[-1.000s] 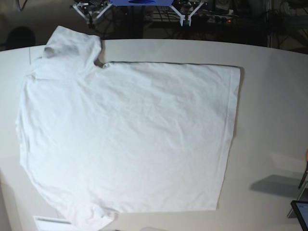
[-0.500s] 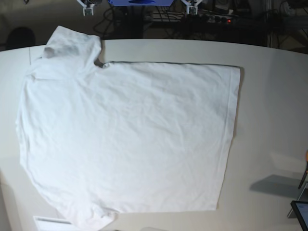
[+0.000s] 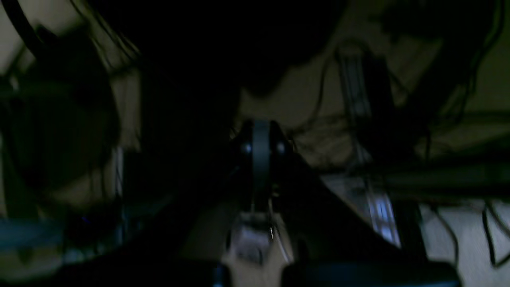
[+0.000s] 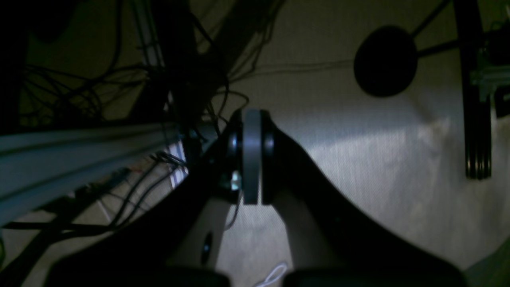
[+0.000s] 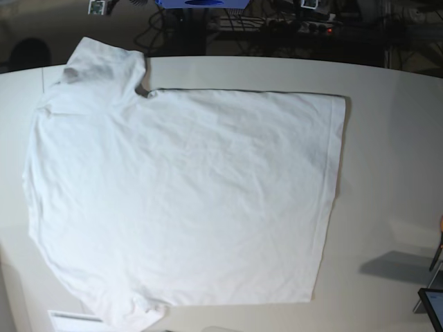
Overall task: Fold the T-shirt properly
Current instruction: 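Move both grippers down toward the corners of the white T-shirt's edge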
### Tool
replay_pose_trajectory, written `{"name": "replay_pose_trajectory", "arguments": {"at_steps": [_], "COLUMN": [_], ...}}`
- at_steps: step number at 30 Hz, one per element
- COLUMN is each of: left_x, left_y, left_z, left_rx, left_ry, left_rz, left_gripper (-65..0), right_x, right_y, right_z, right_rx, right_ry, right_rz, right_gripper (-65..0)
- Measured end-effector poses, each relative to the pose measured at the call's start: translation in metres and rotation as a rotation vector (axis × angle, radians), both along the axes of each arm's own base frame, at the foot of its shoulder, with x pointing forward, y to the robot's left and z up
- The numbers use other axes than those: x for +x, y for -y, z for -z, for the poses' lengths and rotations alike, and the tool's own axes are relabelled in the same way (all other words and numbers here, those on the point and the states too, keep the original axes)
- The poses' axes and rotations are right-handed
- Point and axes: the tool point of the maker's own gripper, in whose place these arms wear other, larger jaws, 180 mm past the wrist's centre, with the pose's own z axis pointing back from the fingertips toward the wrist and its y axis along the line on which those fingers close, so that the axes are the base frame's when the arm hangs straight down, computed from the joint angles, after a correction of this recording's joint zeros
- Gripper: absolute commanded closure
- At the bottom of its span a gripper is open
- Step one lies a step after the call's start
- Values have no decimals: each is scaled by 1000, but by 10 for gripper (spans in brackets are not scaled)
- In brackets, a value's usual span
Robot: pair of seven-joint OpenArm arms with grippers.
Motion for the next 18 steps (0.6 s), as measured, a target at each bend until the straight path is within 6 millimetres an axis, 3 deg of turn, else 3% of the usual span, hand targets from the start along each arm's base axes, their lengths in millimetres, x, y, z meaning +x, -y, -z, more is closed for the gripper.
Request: {"name": "replay_pose_trajectory", "arguments": {"at_steps": [3, 9, 14, 18], "left_x": [10, 11, 36, 55], "left_y": [5, 6, 17, 12], "left_z": [-28, -75, -124, -165], "left_rx": [-5, 0, -5, -26], "left_ry": [119, 260, 418, 535], "left_rz": [31, 101, 160, 133], "left_gripper": [0, 0, 0, 0], "right_x": [8, 15, 53, 83], "right_y": [8, 17, 23, 51], "right_z": [-21, -66, -100, -142], "right_rx": [-31, -74, -100, -57], "right_ry": [50, 120, 184, 299], "right_rz": [-11, -41, -44, 112], "right_gripper": [0, 0, 0, -3]}}
